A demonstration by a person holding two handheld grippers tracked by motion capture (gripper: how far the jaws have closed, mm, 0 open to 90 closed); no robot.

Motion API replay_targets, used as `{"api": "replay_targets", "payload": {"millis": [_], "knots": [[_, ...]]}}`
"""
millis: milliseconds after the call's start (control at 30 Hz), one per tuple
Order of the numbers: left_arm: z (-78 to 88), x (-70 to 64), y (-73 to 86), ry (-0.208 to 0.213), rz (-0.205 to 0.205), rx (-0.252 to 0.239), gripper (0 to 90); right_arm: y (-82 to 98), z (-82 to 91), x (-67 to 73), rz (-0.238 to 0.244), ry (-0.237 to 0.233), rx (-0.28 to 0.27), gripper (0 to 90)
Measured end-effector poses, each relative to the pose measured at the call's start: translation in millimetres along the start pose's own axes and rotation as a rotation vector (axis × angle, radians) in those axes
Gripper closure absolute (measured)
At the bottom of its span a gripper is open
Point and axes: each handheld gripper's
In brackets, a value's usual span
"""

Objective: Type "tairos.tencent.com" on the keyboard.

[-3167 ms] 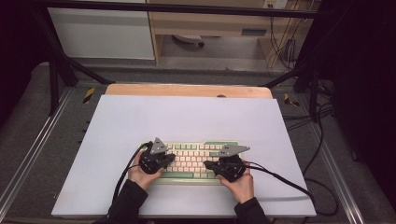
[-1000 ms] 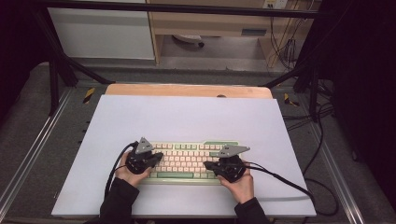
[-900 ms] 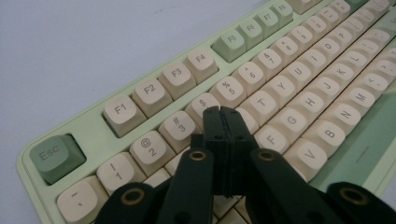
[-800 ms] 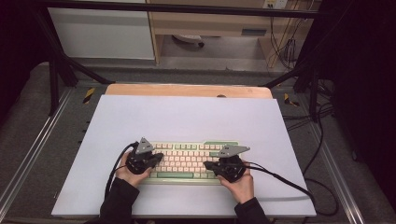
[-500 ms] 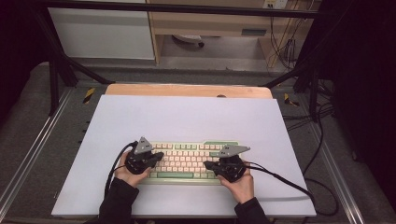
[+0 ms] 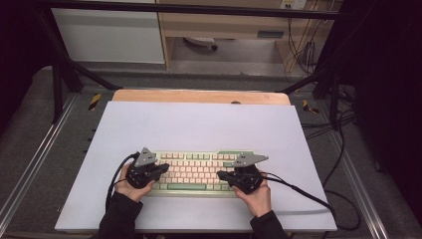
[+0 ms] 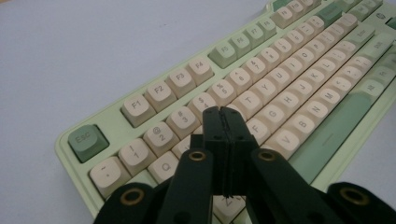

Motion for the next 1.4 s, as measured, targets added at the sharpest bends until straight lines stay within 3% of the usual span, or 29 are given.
{"api": "replay_targets", "payload": {"millis": [467,867,1400], "knots": [[15.0,4.8,15.8,-0.018,0.014,0.0,89.1,-8.3,-6.3,9.0,0.002,-0.019,0.004,90.0],[21.2,5.6,18.6,-0.014,0.019,-0.014,89.0,-19.4,-22.4,27.5,0.019,-0.06,0.006,90.0],[20.6,6.9,19.6,-0.011,0.019,-0.011,89.0,-21.6,-51.3,48.7,0.024,-0.078,0.037,90.0]]}}
Point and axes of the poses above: each handheld gripper's, and its own axes: z roughly backward along the jaws, y roughly out of its underside, x roughly to its left, and after that the axes turned 15 degrees about y, right-handed
